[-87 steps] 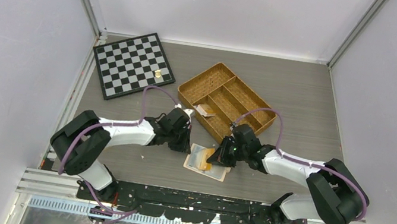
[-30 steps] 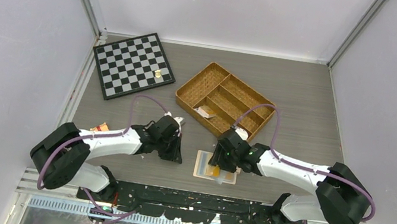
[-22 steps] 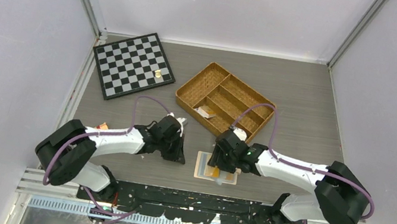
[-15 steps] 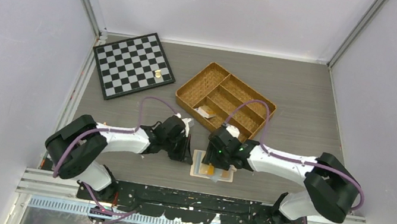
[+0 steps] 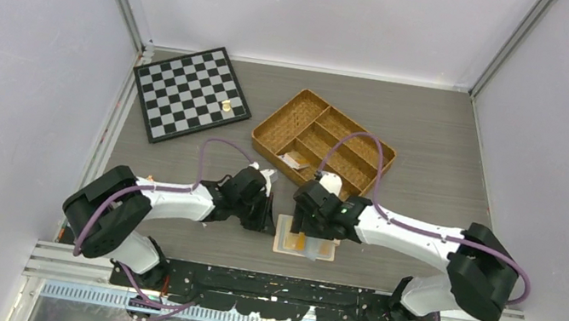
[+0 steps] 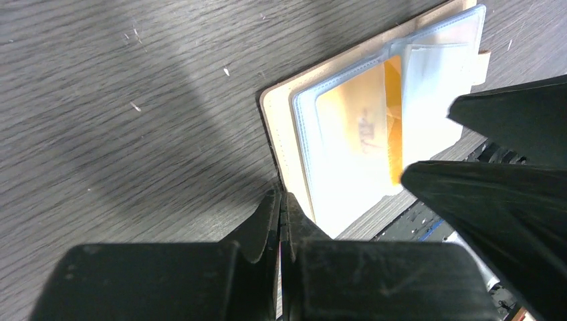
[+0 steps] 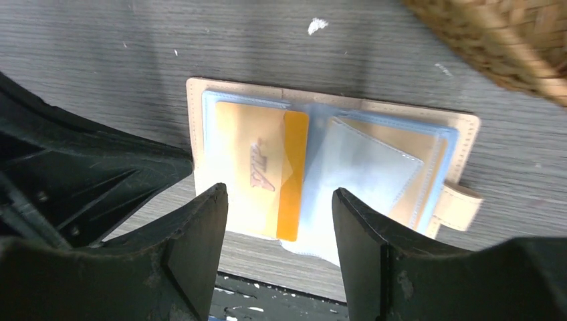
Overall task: Put the credit cards into the card holder
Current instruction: Insert the credit card into the card holder.
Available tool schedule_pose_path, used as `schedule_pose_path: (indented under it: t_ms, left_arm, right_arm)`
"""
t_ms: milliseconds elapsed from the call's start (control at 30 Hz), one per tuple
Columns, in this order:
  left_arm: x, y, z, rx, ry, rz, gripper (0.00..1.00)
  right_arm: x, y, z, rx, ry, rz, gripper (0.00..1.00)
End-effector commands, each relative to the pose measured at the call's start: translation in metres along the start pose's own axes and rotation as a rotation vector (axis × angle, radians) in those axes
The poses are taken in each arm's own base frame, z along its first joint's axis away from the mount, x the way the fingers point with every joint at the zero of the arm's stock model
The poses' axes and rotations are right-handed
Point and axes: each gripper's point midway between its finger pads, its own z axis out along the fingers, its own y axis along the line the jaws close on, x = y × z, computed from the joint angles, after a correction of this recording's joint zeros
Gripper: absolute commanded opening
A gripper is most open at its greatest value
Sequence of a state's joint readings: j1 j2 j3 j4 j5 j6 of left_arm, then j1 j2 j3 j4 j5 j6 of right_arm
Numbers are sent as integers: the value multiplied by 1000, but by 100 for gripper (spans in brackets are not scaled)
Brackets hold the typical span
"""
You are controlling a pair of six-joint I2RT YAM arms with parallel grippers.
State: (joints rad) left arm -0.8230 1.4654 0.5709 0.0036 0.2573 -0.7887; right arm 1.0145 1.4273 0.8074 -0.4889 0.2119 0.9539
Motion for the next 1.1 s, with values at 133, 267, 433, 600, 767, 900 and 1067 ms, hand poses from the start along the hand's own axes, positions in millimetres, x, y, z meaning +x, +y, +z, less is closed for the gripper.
schedule_pose_path:
  t_ms: [133, 267, 433, 600, 767, 900, 1067]
  left_arm:
    - [3, 11, -5, -55, -5, 8, 0]
    - [4, 11, -4, -56, 3, 7, 0]
    - [4, 11, -3, -54, 5, 6, 0]
    - [5, 11, -2, -56, 12, 6, 0]
    - [5, 11, -2, -57, 15, 4, 0]
    - [5, 12, -1, -58, 16, 3, 0]
    - [5, 11, -1, -52, 13, 2, 0]
  right_arm:
    - [-19, 2, -24, -6, -74, 7, 63]
    - [-8, 9, -12, -40, -32, 29, 59]
    - [2, 12, 1, -38, 16, 30, 56]
    - [8, 10, 8, -25, 40, 28, 55]
    - [10, 17, 10, -53, 48, 35, 53]
    - [10, 24, 14, -78, 58, 35, 48]
    - [7, 37, 15, -120, 61, 24, 45]
